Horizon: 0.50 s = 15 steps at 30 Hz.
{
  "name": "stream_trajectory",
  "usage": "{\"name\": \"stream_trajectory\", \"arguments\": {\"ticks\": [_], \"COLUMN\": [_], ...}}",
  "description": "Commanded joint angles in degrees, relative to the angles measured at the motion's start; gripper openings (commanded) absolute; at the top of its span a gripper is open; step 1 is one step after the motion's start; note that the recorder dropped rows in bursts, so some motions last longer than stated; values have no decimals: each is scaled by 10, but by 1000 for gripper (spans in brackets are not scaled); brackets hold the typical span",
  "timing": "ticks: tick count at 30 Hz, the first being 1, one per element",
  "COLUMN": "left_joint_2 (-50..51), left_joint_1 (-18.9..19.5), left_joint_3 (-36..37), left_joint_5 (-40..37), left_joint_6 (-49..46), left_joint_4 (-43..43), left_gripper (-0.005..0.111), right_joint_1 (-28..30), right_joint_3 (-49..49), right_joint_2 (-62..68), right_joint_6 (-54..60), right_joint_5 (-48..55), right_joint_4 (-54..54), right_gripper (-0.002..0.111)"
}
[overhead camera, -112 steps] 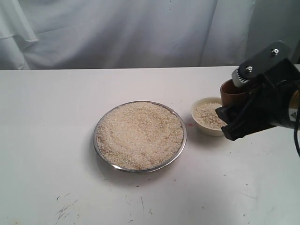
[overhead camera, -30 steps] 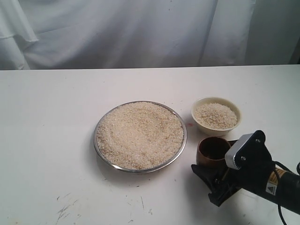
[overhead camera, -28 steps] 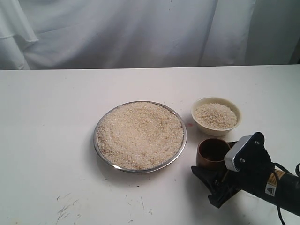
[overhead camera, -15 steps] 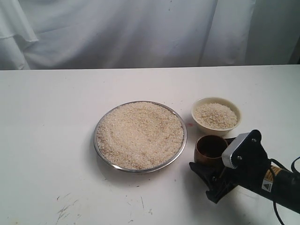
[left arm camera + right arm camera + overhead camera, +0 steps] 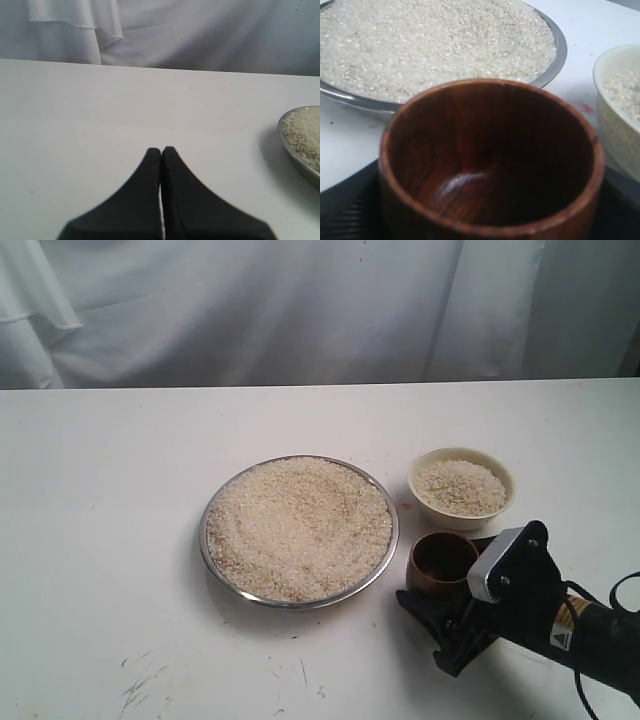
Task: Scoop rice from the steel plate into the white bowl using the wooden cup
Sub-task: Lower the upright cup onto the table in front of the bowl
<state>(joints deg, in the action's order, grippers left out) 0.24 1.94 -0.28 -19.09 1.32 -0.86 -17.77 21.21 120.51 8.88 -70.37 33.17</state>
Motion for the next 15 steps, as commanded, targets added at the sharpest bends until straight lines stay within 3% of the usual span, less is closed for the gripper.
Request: {"name": "stream_trajectory", "arguments": {"ticks": [1, 5, 9, 15], "left_joint_2": [-2, -2, -2, -2], "left_joint_1": [-2, -2, -2, -2], "left_joint_3": [3, 3, 3, 3], "left_joint_5": [8, 8, 8, 8], "left_joint_6": [0, 0, 0, 0], "left_joint_4": [1, 1, 1, 1], "left_gripper": [0, 0, 0, 0], "right_joint_1": [2, 2, 2, 2], "right_joint_3": [5, 5, 5, 5], "right_joint_2": [11, 11, 11, 11], "right_joint_6": [1, 1, 0, -17], "right_joint_5": [4, 4, 4, 4], "right_joint_4": [5, -12, -16, -16], "right_gripper": [0, 4, 16, 54]}}
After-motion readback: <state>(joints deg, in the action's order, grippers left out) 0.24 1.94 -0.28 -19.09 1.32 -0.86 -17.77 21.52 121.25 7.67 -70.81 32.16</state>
